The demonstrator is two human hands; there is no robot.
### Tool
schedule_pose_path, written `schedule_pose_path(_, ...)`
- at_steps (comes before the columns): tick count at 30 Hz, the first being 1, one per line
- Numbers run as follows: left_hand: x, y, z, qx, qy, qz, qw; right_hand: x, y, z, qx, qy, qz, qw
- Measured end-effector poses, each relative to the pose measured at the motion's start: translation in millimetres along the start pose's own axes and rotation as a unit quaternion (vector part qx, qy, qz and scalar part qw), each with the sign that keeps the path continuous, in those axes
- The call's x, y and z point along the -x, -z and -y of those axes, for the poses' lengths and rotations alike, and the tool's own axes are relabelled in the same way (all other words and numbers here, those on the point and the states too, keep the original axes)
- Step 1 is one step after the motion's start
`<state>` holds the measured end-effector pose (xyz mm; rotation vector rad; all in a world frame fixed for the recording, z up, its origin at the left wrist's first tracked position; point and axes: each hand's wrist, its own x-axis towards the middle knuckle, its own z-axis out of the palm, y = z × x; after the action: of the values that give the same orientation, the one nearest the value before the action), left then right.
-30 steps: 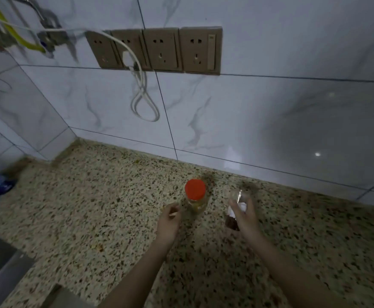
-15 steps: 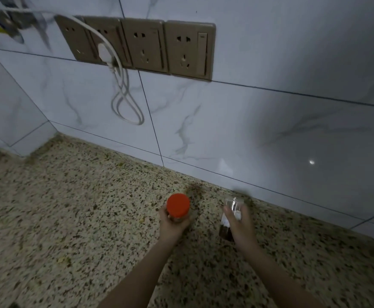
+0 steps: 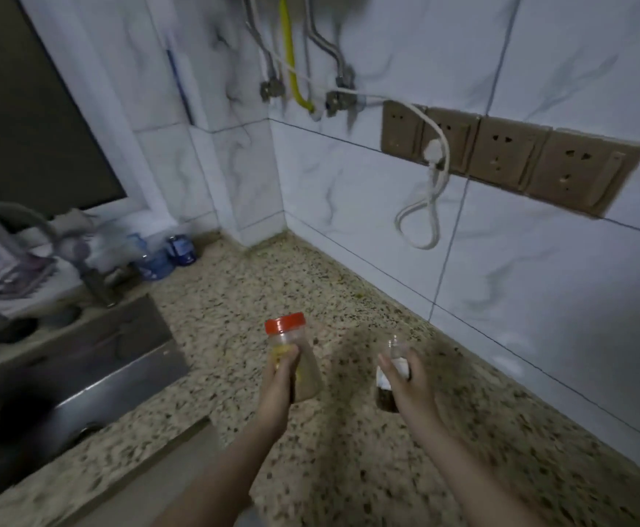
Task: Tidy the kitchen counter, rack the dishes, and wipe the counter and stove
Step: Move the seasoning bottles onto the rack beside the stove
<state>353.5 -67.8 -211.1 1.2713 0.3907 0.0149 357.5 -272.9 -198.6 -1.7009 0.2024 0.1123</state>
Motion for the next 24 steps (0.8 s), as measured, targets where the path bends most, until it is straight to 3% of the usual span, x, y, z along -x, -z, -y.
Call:
schedule_pose_path(5, 38.3, 124.7, -65.8, 0.055, -0.069, -0.111, 0.99, 31.4, -115.6, 63.2, -0.014, 0.055, 0.109, 0.992)
schedule_pose_path(9, 98.4, 228.0, -99.9, 0.072, -0.126, -0.154, 0.977, 90.8, -211.4, 107.3, -0.054, 0.107, 0.188, 0.975)
schedule_pose_path(14, 192.9, 355.3, -127.4, 0.082, -0.219, -0.254, 0.939, 193.8, -337.2, 138.1, -0.103, 0.147, 0.287, 0.941)
schedule_pose_path(20, 321.9, 503.5, -158.1, 0.086, -0.272, -0.312, 0.906, 323.6, -472.8, 155.9, -0.135, 0.133, 0.379, 0.906)
schedule_pose_path(24, 409.4, 585.1, -164.8, 0.089, -0.301, -0.393, 0.864, 406.0, -553.5, 155.4, -0.133, 0.127, 0.434, 0.882)
